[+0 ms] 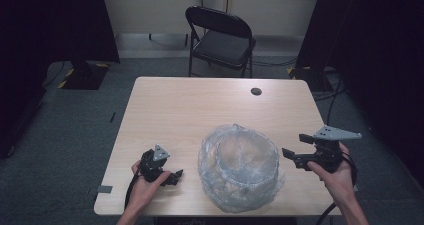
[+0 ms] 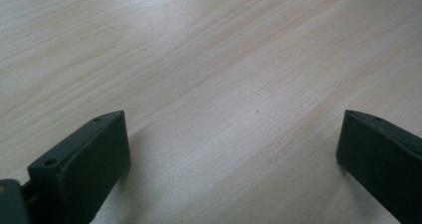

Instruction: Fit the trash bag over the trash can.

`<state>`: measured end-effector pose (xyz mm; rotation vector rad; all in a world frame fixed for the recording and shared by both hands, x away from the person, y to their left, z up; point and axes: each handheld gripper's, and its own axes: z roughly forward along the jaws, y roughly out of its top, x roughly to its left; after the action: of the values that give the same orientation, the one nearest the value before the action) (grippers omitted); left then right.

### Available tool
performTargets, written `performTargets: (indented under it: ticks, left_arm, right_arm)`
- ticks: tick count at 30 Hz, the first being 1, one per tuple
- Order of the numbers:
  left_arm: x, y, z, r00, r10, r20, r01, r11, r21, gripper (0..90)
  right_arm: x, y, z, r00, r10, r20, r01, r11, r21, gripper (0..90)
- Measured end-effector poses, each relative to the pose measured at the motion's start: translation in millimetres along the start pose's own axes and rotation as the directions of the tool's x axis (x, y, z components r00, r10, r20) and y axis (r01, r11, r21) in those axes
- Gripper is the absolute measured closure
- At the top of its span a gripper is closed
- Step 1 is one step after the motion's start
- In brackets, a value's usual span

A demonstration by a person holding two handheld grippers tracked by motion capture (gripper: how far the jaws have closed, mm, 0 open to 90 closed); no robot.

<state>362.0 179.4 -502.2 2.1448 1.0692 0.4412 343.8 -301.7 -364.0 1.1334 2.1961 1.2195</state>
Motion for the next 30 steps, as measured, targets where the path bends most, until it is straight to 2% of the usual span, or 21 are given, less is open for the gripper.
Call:
performTargets:
  ticks: [5, 11, 14, 17, 19, 21, 23, 27, 30]
  left_arm:
    - [0.2, -0.1, 0.0, 1.0, 0.001, 0.001, -0.001, 1.0, -0.001, 0.0]
    - [0.2, -0.1, 0.1, 1.0, 0.0, 0.001, 0.0, 1.0, -0.001, 0.0]
    - [0.2, -0.1, 0.1, 1.0, 0.0, 0.0, 0.0, 1.0, -0.001, 0.0]
    - [0.1, -0.1, 0.0, 1.0, 0.0, 0.0, 0.0, 1.0, -0.001, 0.0]
    - [0.1, -0.1, 0.0, 1.0, 0.0, 0.0, 0.0, 1.0, -0.001, 0.0]
    - [0.1, -0.1, 0.0, 1.0, 0.0, 0.0, 0.0, 1.0, -0.001, 0.0]
    - [0.1, -0.1, 0.0, 1.0, 0.0, 0.0, 0.0, 1.0, -0.001, 0.0]
    - [0.0, -0.1, 0.0, 1.0, -0.001, -0.001, 0.001, 1.0, -0.001, 0.0]
    - [0.1, -0.1, 0.0, 1.0, 0.0, -0.001, 0.0, 1.0, -0.001, 0.0]
  right_arm:
    - [-12.3, -12.8, -0.2, 0.9988, 0.035, 0.033, -0.035, 0.999, 0.01, 15.8]
    - [-26.9, -34.5, 2.0, 0.9936, 0.083, 0.077, -0.084, 0.996, 0.007, 16.5]
    - [-30.5, -43.0, 3.8, 0.9917, 0.064, 0.112, -0.065, 0.998, 0.003, 20.8]
    - [-33.9, -50.7, 3.4, 0.9886, 0.056, 0.14, -0.055, 0.998, -0.01, 19.3]
    - [-37.7, -56.4, 3.1, 0.9843, 0.055, 0.168, -0.053, 0.998, -0.014, 17.3]
    - [-41.7, -62.4, 4.6, 0.9756, 0.06, 0.211, -0.061, 0.998, -0.006, 14.2]
    - [-45.6, -69.5, 7.1, 0.9662, 0.065, 0.25, -0.069, 0.998, 0.01, 15.8]
    - [-54.6, -84.4, 14.2, 0.9586, 0.107, 0.264, -0.12, 0.992, 0.032, 15.1]
    - [-59.8, -93.6, 22.5, 0.9498, 0.134, 0.283, -0.156, 0.986, 0.056, 15.4]
